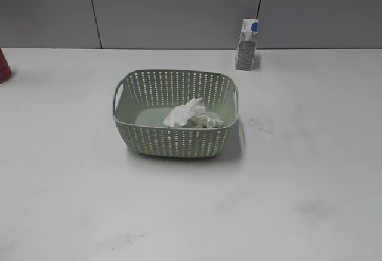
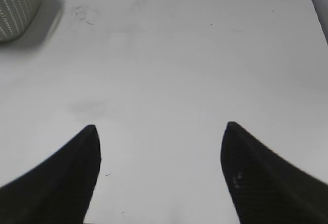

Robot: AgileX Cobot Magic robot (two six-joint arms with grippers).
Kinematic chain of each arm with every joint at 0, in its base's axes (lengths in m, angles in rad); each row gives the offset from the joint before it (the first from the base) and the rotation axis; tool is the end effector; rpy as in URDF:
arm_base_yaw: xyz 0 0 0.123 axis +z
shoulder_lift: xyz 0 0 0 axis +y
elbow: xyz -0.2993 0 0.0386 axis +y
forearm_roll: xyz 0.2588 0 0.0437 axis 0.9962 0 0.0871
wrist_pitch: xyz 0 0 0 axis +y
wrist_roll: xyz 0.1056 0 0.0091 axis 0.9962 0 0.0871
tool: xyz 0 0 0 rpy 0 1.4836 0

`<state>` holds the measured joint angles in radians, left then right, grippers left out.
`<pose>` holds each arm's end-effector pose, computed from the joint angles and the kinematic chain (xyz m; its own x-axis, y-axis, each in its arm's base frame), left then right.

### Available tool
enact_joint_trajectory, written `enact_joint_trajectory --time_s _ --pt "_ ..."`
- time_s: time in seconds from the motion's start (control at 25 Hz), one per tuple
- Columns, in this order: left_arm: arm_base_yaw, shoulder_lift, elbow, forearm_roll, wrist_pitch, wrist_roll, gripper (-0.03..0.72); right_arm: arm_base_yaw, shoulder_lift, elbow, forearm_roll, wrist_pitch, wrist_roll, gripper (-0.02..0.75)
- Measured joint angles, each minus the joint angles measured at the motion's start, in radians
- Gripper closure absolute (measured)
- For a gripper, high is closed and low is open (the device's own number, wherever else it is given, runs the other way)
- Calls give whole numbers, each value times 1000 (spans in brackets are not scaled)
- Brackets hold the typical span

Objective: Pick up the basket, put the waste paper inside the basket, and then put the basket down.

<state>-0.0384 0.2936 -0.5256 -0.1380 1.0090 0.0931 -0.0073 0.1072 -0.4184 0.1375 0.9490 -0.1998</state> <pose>0.0474 -0.0142 0.2819 -0.6300 0.0433 -0.7754 0.1403 0.9884 -0.0588 0.0296 0.0116 0.2594 -0.5052 -0.1147 -0.8554 -0.1492 0.9878 -0.0443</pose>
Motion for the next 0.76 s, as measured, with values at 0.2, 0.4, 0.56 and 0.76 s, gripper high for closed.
enact_joint_trajectory --time_s 0.2,0.4,0.56,0.76 --pt "2 -147 11 5 10 -20 102 0 0 0 1 0 0 157" --pt "2 -271 15 8 13 -21 105 0 0 0 1 0 0 157" --pt "2 -298 17 10 20 -21 107 0 0 0 3 -1 0 157" --pt "2 -299 19 10 25 -21 107 0 0 0 3 -1 0 157"
